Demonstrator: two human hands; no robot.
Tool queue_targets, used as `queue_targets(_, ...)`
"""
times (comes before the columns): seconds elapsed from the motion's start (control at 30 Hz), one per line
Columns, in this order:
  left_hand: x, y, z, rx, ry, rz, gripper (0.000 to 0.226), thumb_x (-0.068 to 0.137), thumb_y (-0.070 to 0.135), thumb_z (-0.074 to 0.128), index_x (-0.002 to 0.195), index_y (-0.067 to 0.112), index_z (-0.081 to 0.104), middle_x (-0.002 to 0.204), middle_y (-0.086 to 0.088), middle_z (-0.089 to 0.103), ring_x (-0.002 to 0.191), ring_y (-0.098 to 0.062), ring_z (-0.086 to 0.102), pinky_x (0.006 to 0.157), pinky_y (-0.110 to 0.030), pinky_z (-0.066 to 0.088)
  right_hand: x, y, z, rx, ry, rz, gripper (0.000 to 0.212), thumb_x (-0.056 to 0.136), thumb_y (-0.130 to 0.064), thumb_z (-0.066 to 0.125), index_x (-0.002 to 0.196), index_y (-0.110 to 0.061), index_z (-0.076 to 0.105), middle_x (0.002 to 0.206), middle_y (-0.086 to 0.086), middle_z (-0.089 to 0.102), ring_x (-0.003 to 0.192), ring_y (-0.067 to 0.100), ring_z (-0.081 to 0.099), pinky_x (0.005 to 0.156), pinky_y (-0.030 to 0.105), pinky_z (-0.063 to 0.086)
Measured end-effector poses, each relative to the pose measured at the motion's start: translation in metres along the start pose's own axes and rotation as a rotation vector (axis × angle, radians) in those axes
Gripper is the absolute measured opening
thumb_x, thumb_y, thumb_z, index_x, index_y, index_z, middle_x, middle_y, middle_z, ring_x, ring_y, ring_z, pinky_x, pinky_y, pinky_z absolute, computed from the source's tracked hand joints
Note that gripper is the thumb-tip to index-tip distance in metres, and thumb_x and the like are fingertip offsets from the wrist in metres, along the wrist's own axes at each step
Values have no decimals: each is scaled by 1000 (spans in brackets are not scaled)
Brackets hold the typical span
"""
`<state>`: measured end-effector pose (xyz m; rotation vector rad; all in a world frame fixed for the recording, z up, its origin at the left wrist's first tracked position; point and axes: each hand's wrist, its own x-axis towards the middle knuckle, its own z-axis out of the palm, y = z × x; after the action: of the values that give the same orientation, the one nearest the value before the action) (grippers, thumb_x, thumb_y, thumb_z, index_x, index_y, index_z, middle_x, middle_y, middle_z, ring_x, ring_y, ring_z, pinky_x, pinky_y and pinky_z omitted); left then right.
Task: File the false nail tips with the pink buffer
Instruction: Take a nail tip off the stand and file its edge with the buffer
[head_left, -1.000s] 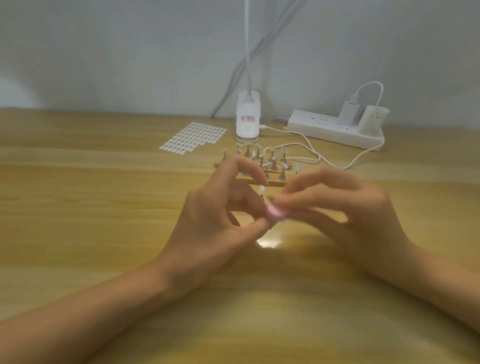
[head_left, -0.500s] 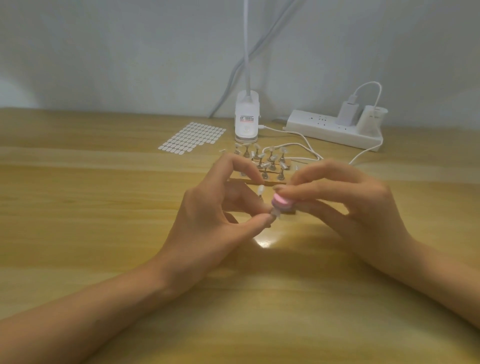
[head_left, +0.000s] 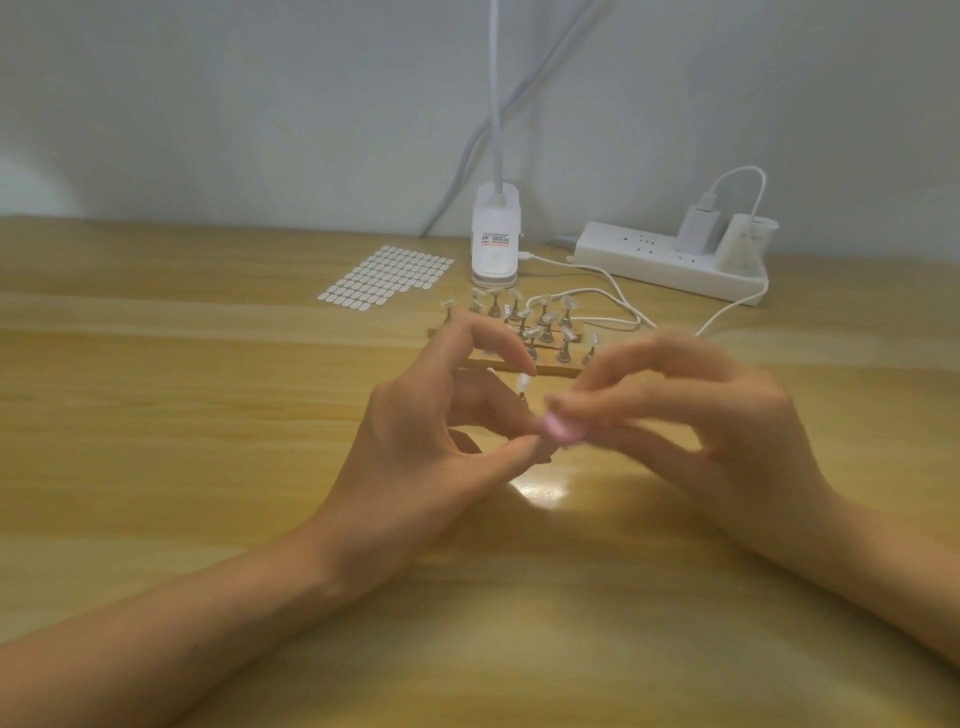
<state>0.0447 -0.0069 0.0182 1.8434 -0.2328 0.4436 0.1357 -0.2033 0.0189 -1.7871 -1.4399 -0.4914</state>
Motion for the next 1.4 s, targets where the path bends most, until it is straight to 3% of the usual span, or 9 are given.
queue_targets(0.07,0,0,0,-7,-17,9,36,77,34,77,103,33,52,78,6,76,74,-9,73,52,-21,46,-1,-1,2,16,-34,-28,20,91,-13,74,111,-13,73,102,-1,65,95,12,65,87,22,49)
queue_targets(0.3,0,1,0,-30,-23,-4,35,77,34,77,102,31,53,78,3,75,76,-13,75,51,-25,50,-1,-2,2,22,-22,-22,20,91,-15,73,111,-16,72,102,-1,66,95,10,66,86,22,50)
queue_targets(0.43,0,0,0,-53,-27,-13,39,77,20,81,103,30,55,79,4,77,81,-15,76,53,-22,51,-1,2,-1,21,60,32,22,86,-9,75,108,-11,74,100,5,68,93,18,69,82,31,55)
queue_targets(0.5,0,1,1,-74,-57,12,39,77,21,80,106,30,54,80,3,77,83,-17,76,54,-22,52,-1,3,-1,27,57,28,21,86,-9,75,107,-12,74,102,3,68,95,17,68,85,29,53)
queue_targets(0.63,1,1,1,-143,-60,4,36,77,26,77,105,32,56,79,-3,76,82,-23,76,54,-22,53,-1,4,0,103,114,126,18,90,-13,74,107,-16,72,102,6,69,94,26,68,83,45,54)
queue_targets(0.77,2,1,0,-138,-55,16,38,77,31,80,106,31,55,76,-2,73,76,-21,75,53,-24,53,-1,-3,4,140,45,60,18,91,-20,72,109,-22,70,104,-2,67,98,19,67,87,33,52)
queue_targets(1.07,0,2,3,-118,-41,38,40,77,17,83,103,33,58,77,-3,75,76,-21,75,55,-24,54,0,-1,3,188,106,164,16,91,-14,72,106,-18,70,100,6,69,96,29,67,84,48,52)
queue_targets(1.23,1,2,2,-122,-23,42,38,77,19,84,102,32,58,75,-2,73,74,-17,74,54,-24,54,1,-4,4,121,34,95,14,93,-18,70,107,-20,69,102,3,68,97,22,66,86,35,52)
queue_targets(1.4,1,3,3,-141,-4,31,41,77,13,83,103,31,57,76,-3,74,78,-23,76,55,-24,55,2,-4,2,187,95,116,16,92,-9,71,107,-16,69,101,4,68,96,29,66,84,45,51)
